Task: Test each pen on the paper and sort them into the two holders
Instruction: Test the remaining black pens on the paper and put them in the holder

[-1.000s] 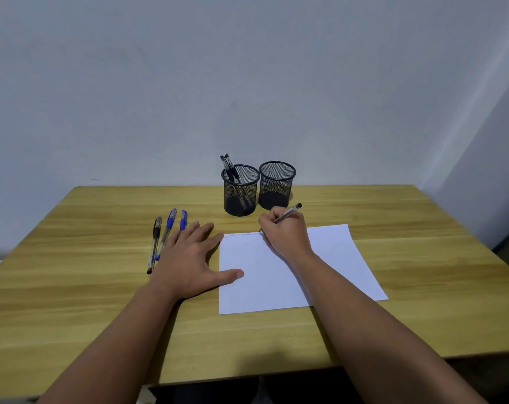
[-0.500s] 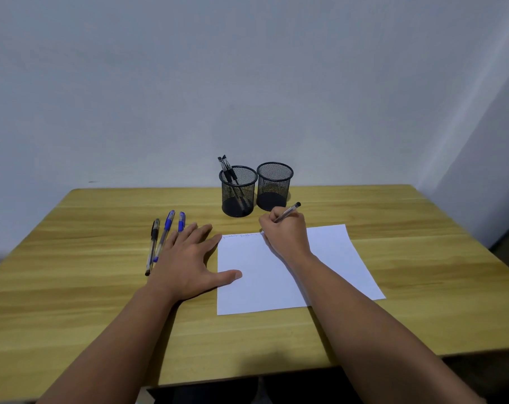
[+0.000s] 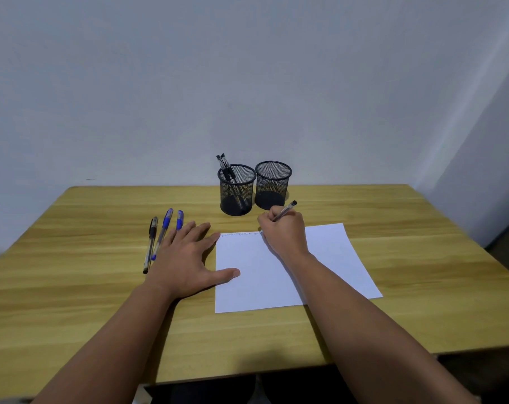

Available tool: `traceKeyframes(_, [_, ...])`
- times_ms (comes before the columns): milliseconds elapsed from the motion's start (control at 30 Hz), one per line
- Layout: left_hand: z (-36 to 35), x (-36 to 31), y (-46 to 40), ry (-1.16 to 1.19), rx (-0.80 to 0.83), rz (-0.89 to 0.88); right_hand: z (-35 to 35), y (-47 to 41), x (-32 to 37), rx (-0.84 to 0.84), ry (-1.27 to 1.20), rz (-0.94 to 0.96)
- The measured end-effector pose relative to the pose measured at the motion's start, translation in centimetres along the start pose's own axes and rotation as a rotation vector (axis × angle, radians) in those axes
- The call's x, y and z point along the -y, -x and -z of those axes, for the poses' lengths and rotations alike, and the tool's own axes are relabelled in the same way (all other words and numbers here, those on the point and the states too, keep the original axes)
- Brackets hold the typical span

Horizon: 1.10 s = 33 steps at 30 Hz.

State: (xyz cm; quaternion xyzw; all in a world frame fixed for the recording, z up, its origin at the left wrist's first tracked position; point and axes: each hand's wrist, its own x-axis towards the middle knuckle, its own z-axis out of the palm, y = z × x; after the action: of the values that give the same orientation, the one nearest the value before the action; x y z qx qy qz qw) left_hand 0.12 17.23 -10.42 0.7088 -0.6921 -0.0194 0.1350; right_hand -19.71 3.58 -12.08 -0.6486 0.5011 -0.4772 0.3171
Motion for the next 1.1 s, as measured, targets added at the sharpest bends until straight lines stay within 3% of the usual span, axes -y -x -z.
traceKeyframes(1100, [0.0,0.0,0.0,0.006,0.002,0.008,0.8,0.6,1.3,-0.038,0.034,-0.061])
